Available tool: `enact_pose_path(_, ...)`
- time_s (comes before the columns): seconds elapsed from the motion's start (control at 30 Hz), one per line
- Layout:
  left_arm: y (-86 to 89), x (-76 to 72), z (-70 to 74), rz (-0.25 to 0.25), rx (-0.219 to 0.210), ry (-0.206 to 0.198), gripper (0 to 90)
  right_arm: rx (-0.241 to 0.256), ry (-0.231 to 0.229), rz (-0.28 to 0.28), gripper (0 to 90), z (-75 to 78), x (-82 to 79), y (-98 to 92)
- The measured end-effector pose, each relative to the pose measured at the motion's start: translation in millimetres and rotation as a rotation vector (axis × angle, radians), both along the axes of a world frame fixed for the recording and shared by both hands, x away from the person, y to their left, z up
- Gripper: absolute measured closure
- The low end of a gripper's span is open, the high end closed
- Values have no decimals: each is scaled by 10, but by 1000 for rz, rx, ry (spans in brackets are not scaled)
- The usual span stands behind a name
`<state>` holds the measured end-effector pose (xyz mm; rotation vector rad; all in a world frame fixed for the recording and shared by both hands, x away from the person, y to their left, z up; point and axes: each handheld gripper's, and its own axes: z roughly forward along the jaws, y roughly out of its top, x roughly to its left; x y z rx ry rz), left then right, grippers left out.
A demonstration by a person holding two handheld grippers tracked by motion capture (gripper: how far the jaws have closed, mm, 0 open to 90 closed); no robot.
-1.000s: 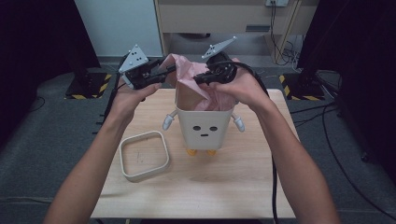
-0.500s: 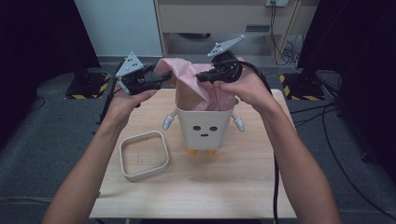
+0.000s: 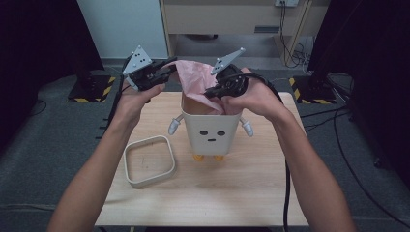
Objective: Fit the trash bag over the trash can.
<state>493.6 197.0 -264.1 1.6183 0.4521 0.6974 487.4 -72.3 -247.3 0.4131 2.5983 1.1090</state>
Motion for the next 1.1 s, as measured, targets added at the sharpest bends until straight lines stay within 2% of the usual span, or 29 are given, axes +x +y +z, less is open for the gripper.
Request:
enact_pose_path(0.07, -15, -32, 3, -36, -5, 4, 797, -23, 3, 0, 900, -17, 0, 25)
enact_pose_path(0.1, -15, -32, 3, -36, -5, 4, 823, -23, 3, 0, 900, -17, 0, 25)
enact_pose_path(0.13, -27, -48, 3, -52, -3, -1, 847, -45, -1, -3, 900, -43, 6, 44)
enact_pose_path(0.2, -52, -83, -5, -79, 18, -10, 859, -50, 0, -4, 900, -52, 10, 49)
enact_pose_path(0.27, -59, -95, -12, -84, 35, -16, 880, -22, 0, -8, 879, -45, 27, 30)
enact_pose_path(0.4, -60, -100, -21, -95, 37, -24, 887, 25, -8, -19, 777, -4, 35, -21)
enact_pose_path(0.43, -60, -100, -21, -95, 37, -24, 887, 25, -8, -19, 777, -4, 35, -21)
enact_pose_path(0.47, -57, -95, -20, -93, 38, -26, 888, 49, -18, -29, 686, 15, 42, -46)
enact_pose_path(0.5, -57, -95, -20, -93, 38, -26, 888, 49, -18, -29, 686, 15, 42, -46)
enact_pose_path(0.53, -53, -86, -23, -92, 38, -25, 889, 66, -11, -35, 619, 41, 44, -73)
enact_pose_path(0.57, -53, -86, -23, -92, 38, -25, 889, 66, -11, -35, 619, 41, 44, -73)
enact_pose_path(0.67, -37, -72, -20, -86, 39, -28, 889, 94, -10, -43, 532, 69, 44, -104)
enact_pose_path(0.8, -12, -57, -11, -76, 42, -34, 889, 130, -7, -39, 499, 112, 36, -159)
enact_pose_path(0.87, -8, -49, -16, -70, 59, -40, 889, 143, -6, -42, 485, 125, 32, -179)
enact_pose_path(1.03, -13, -44, -16, -74, 55, -40, 890, 181, -3, -44, 442, 158, 42, -205)
enact_pose_path(1.1, -21, -48, -13, -77, 56, -47, 890, 209, -9, -52, 399, 194, 73, -179)
